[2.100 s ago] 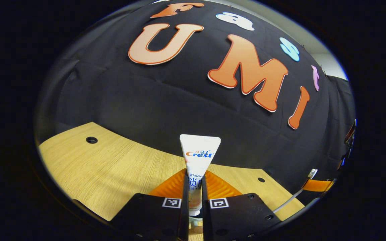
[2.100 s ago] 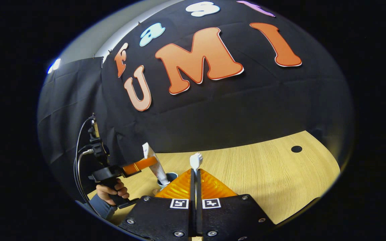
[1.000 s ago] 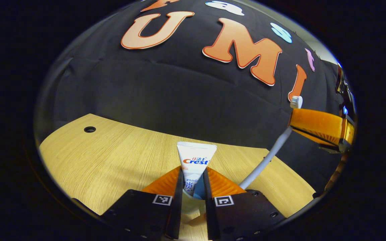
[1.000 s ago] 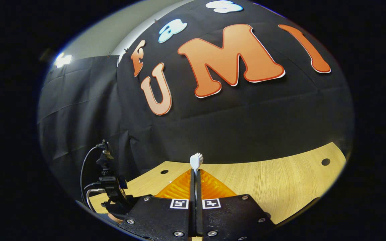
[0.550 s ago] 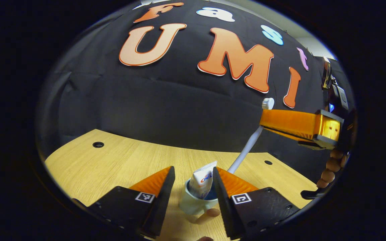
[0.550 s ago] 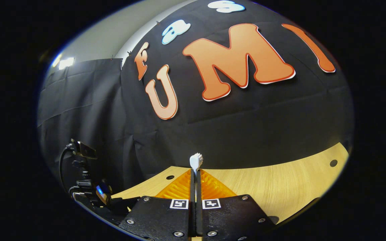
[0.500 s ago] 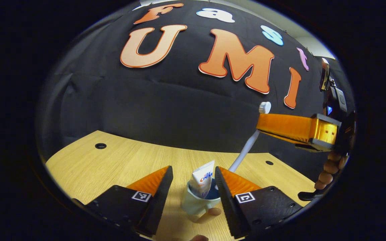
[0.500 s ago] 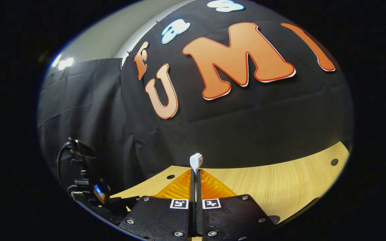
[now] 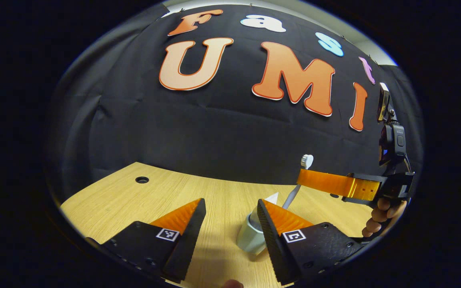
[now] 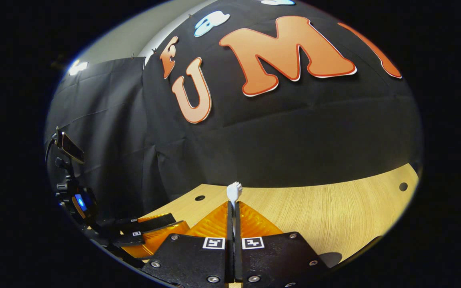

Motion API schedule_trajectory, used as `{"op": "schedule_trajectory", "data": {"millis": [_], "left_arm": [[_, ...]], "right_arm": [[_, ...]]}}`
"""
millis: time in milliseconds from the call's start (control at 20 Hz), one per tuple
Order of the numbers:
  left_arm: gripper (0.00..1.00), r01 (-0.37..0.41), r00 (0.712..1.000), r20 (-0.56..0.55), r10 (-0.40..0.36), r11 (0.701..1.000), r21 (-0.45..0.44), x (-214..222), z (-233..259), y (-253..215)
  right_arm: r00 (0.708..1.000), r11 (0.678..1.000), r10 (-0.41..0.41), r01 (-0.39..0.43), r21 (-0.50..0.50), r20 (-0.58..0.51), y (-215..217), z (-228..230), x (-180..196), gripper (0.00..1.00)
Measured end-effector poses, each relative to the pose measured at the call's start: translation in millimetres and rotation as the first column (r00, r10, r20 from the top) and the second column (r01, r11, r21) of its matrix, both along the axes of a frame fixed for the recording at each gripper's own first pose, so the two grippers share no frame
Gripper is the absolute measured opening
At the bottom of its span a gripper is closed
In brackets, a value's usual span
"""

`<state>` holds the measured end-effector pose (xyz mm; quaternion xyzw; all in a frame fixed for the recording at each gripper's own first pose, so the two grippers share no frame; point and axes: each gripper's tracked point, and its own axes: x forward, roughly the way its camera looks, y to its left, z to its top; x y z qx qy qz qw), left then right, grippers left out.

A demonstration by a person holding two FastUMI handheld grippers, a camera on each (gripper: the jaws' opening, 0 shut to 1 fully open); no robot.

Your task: Put the toothbrush and toothpaste on the desktop into the cup, then pick up the cup and place it on the coaster on the desktop.

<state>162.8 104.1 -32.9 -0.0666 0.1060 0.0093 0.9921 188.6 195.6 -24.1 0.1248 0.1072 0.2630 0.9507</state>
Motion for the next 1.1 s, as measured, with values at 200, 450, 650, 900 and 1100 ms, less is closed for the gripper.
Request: {"op": "schedule_trajectory", "data": {"millis": [200,450,650,900,1100], "left_arm": [[0.78,-0.007,1.000,-0.007,0.007,1.000,0.000,-6.6,1.4,3.1],[0.78,0.004,0.999,-0.032,-0.003,1.000,0.018,-29.9,-5.9,-2.5],[0.78,0.001,0.998,-0.066,-0.001,1.000,0.012,-34.0,-6.1,-7.3],[0.78,0.055,0.993,-0.107,-0.050,0.998,0.041,-34.1,5.6,-27.7],[0.80,0.111,0.975,-0.196,-0.102,0.993,0.030,-29.2,9.0,-42.6]], "right_arm": [[0.999,1.000,-0.002,0.003,0.022,-0.045,-1.0,-13.5,-1.0,0.01],[0.995,0.999,-0.033,0.035,0.017,-0.096,-9.3,-29.9,-1.8,0.02],[0.989,0.999,-0.042,0.046,0.025,-0.141,-18.6,-36.1,-10.8,0.06],[0.991,0.996,-0.075,0.080,0.041,-0.112,-51.3,-15.9,-27.0,0.11],[0.992,0.992,-0.127,0.127,0.011,-0.017,-86.4,11.0,-44.6,0.31]]}}
